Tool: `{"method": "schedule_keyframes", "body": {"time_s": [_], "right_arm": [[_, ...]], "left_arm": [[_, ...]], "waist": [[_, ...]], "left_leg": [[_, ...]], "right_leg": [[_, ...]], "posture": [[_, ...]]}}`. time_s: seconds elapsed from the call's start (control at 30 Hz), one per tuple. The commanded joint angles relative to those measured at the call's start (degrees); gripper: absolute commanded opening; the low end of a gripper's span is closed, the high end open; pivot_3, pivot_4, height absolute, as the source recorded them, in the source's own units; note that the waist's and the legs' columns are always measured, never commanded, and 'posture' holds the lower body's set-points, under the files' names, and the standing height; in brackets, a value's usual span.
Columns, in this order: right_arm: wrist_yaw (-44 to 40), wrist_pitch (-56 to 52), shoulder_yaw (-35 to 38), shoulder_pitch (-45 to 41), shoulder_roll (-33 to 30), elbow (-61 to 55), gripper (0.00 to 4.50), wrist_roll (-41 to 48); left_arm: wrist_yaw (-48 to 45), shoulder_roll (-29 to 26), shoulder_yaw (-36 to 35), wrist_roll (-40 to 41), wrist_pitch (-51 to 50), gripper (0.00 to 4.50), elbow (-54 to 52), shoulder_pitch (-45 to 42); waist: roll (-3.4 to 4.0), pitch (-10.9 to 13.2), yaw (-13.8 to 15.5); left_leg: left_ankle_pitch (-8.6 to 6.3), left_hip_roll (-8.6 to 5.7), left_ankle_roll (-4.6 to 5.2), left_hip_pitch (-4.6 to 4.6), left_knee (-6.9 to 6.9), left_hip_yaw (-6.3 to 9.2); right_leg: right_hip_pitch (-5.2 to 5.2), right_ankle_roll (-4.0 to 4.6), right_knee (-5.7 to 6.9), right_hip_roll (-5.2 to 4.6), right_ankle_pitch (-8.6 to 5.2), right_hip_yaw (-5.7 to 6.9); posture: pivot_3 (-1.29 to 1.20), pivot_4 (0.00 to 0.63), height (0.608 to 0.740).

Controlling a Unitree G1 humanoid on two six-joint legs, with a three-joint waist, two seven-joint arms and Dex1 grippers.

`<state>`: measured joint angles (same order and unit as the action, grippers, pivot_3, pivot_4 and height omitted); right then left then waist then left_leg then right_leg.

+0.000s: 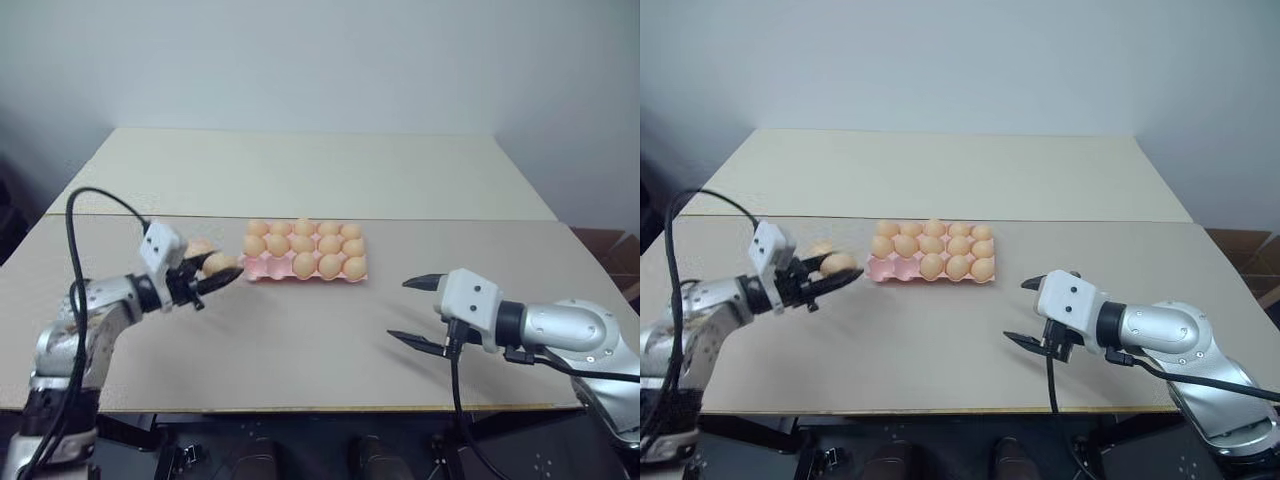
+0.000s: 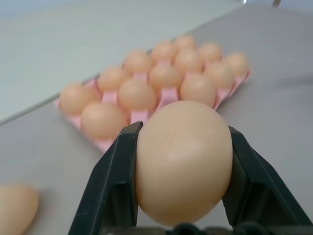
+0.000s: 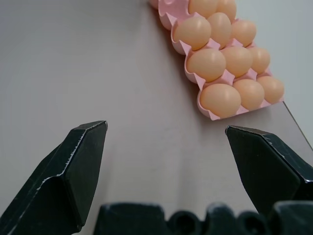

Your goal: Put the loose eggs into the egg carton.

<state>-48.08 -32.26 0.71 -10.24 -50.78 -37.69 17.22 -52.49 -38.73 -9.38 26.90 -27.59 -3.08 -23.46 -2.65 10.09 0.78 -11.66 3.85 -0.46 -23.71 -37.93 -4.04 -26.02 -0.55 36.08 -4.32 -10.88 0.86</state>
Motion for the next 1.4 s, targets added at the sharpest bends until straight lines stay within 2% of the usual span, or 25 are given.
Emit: {"method": "schedule_keyframes", "body": {"time_s": [0.03,0.23,0.43,0.7,0.77,0.87,1.03,1.17,1.4], "right_arm": [[1.6,0.1,0.0,-1.5,1.0,-1.6,4.50,-0.2],[3.4,-1.1,0.1,-1.7,1.4,-2.9,4.50,-0.7],[4.9,-2.5,0.7,-0.2,1.3,-4.8,4.50,-0.7],[5.9,-2.8,0.9,0.7,1.2,-5.4,4.50,-0.8],[5.8,-2.6,0.9,0.7,0.9,-5.3,4.50,-0.9],[5.7,-2.6,0.8,0.5,0.7,-5.2,4.50,-1.0],[5.3,-2.2,1.0,0.7,0.3,-5.1,4.50,-1.0],[4.7,-1.8,0.5,0.2,0.6,-4.6,4.50,-0.9],[3.6,0.0,-1.2,-0.7,1.1,-2.2,4.50,-1.8]], "left_arm": [[-0.6,1.2,4.3,-3.5,3.2,1.83,4.6,-4.8],[-1.7,6.3,9.2,-8.6,10.3,1.83,18.8,-13.1],[-3.6,8.3,10.6,-10.9,14.1,1.83,26.2,-16.5],[-7.0,9.8,9.1,-9.8,16.9,4.43,28.5,-16.8],[-7.0,9.7,8.7,-9.6,16.8,4.47,28.0,-16.5],[-5.9,8.2,7.9,-10.6,17.1,4.47,26.1,-14.8],[-6.7,1.9,4.0,-8.3,13.0,4.47,15.6,-7.9],[-5.2,-6.9,-4.7,-3.9,2.7,4.47,2.3,3.1],[4.3,-13.9,-20.1,-2.1,-16.2,4.47,-14.1,18.1]], "waist": [[0.00,0.0,-0.1],[-0.01,0.0,-0.2],[-0.02,0.0,-0.2],[-0.02,0.0,-0.2],[-0.02,0.0,-0.2],[-0.02,0.0,-0.2],[-0.02,0.0,-1.0],[-0.02,0.0,-1.7],[-0.03,0.0,-1.2]], "left_leg": [[0.00,0.00,0.00,-0.01,0.00,0.00],[0.00,-0.01,0.01,-0.04,-0.01,0.01],[0.00,-0.02,0.01,-0.06,-0.02,0.02],[0.00,-0.01,0.01,-0.07,-0.06,0.04],[0.00,-0.01,0.01,-0.07,-0.06,0.04],[0.00,-0.02,0.01,-0.07,-0.06,0.05],[0.00,0.02,0.02,-0.06,-0.05,0.06],[-0.01,0.04,0.02,-0.05,-0.05,0.08],[-0.01,0.03,0.01,-0.02,-0.05,0.07]], "right_leg": [[0.00,-0.01,-0.01,0.01,0.01,0.00],[-0.02,-0.02,-0.01,0.04,0.02,-0.02],[-0.02,-0.02,-0.01,0.04,0.03,-0.02],[-0.01,-0.04,0.00,0.03,0.04,-0.02],[-0.01,-0.04,0.00,0.04,0.04,-0.01],[-0.01,-0.04,0.00,0.03,0.04,-0.02],[-0.04,-0.04,0.02,0.06,0.04,-0.02],[-0.05,-0.05,0.03,0.04,0.04,-0.02],[-0.06,0.23,0.00,-0.03,-0.15,0.03]], "posture": [[0.00,0.150,0.740],[0.00,0.150,0.740],[0.00,0.150,0.740],[0.00,0.150,0.740],[0.00,0.150,0.740],[0.00,0.150,0.740],[0.00,0.150,0.740],[0.00,0.150,0.740],[0.00,0.150,0.740]]}}
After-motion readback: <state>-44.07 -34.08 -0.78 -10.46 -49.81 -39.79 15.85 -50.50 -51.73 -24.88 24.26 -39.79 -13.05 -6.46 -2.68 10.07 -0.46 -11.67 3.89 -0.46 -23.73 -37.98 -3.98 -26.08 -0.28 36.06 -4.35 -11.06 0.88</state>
